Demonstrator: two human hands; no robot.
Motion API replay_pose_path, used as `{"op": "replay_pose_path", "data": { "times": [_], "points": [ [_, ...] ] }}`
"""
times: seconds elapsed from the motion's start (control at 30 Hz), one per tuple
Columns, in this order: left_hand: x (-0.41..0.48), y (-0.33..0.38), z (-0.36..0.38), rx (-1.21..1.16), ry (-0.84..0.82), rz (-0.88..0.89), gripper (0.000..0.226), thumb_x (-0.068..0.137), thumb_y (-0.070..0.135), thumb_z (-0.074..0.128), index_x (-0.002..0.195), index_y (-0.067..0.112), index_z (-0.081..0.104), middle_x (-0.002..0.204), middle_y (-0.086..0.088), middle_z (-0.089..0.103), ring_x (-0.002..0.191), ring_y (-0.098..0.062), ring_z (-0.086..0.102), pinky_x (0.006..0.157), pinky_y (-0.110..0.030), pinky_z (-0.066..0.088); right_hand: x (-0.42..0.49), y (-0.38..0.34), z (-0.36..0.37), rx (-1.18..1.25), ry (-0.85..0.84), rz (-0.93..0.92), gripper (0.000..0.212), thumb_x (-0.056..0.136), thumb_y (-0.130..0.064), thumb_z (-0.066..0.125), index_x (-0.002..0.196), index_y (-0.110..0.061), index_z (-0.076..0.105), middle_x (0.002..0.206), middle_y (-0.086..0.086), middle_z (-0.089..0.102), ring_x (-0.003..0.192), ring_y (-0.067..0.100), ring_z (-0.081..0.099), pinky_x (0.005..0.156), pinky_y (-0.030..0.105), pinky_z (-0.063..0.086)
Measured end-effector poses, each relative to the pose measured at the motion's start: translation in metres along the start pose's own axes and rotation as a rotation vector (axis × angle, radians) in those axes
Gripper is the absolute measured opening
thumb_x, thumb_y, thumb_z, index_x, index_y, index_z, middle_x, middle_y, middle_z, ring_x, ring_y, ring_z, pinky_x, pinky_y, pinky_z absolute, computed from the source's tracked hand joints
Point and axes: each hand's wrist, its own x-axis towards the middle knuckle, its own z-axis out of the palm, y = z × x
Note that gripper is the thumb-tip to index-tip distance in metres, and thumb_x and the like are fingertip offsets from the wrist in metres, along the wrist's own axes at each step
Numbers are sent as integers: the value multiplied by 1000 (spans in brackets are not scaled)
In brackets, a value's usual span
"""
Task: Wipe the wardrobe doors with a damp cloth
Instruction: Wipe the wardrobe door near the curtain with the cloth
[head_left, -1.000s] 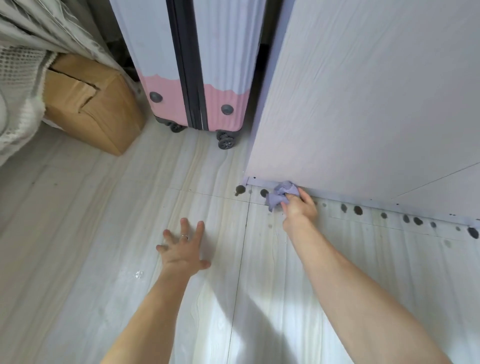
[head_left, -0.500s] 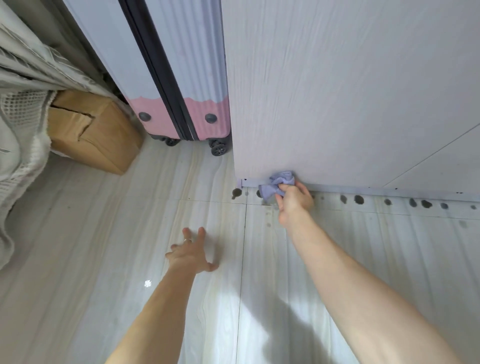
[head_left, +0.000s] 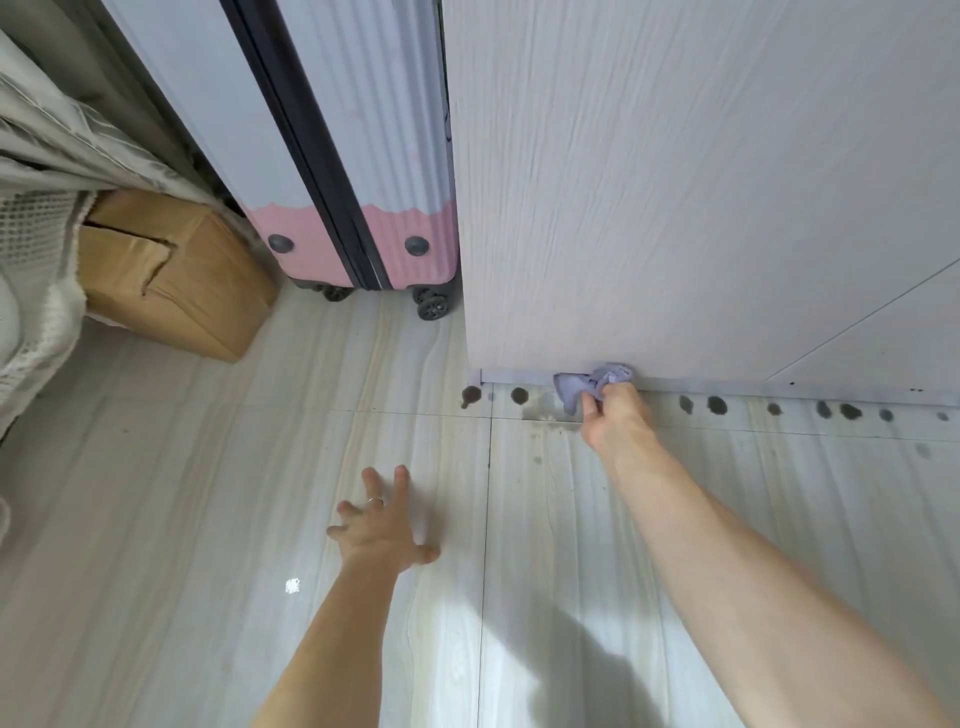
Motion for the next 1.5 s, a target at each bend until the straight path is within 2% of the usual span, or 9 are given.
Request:
{"op": "replay_pose_path", "data": {
  "times": [0.07, 0.3, 0.43, 0.8, 1.0, 1.2, 1.3, 1.37, 1.5],
  "points": [
    [0, 0, -2, -8, -8, -6, 125, 77, 66, 73, 155, 35, -19, 163, -7, -18, 134, -42, 33, 106, -56, 40, 5, -10, -5, -17, 12, -7, 24, 95, 7, 45, 107, -8, 59, 111, 4, 56, 75, 7, 56, 47, 14, 51],
    [-10, 6, 3, -88, 8, 38, 102, 83, 76, 56, 155, 37, -5, 160, -3, -7, 137, -38, 32, 106, -53, 40, -27, 1, -6, 71, -148, 84, 31, 85, 15, 55, 105, -7, 63, 77, 5, 64, 61, 13, 59, 51, 19, 51],
    [-25, 49, 13, -150, -6, 27, 100, 78, 80, 58, 150, 37, 3, 149, -10, 2, 121, -40, 39, 100, -49, 44, -4, -36, -40, 119, -68, 11, 33, 91, 9, 53, 116, -13, 60, 86, 3, 64, 68, 11, 61, 53, 19, 55],
    [-31, 86, 11, -93, -99, -12, 133, 70, 85, 63, 156, 28, -20, 158, -16, -16, 136, -52, 31, 109, -55, 38, 55, -138, -106, 29, 98, -198, 46, 97, 5, 51, 140, -8, 43, 108, 4, 55, 74, 11, 59, 62, 22, 59],
    [-30, 87, 12, -94, -114, -9, 137, 67, 87, 63, 155, 28, -23, 159, -20, -24, 138, -54, 29, 110, -54, 37, 43, -112, -83, 57, -39, -146, 32, 97, 10, 44, 91, -18, 57, 88, -2, 59, 76, 6, 58, 68, 19, 52],
    [-27, 77, 11, -102, -107, 14, 129, 70, 83, 65, 156, 31, -17, 162, -15, -18, 138, -49, 34, 109, -55, 41, 20, -30, -32, 0, -86, 1, 23, 96, 10, 51, 101, -11, 58, 89, 2, 60, 68, 7, 55, 62, 19, 51],
    [-33, 75, 13, -50, 22, 16, 112, 76, 78, 63, 156, 36, -4, 160, -8, 1, 129, -40, 44, 101, -48, 47, 10, 3, -20, 2, -152, 101, 27, 95, 7, 57, 115, -10, 63, 94, 1, 66, 72, 8, 61, 79, 24, 56],
    [-37, 72, 19, -36, 75, 4, 109, 75, 80, 62, 153, 44, -5, 161, -6, -4, 134, -40, 34, 103, -50, 42, 15, 5, -27, -18, -143, 93, 29, 95, 4, 60, 120, -9, 63, 103, 4, 69, 76, 8, 64, 68, 19, 58],
    [-27, 57, 27, 0, 77, -15, 117, 64, 93, 55, 145, 56, -20, 159, -8, -23, 140, -44, 12, 106, -67, 29, 35, -36, -51, 8, -33, -57, 24, 98, 3, 53, 88, -17, 61, 87, -4, 58, 74, 5, 57, 66, 15, 51]
  ]
}}
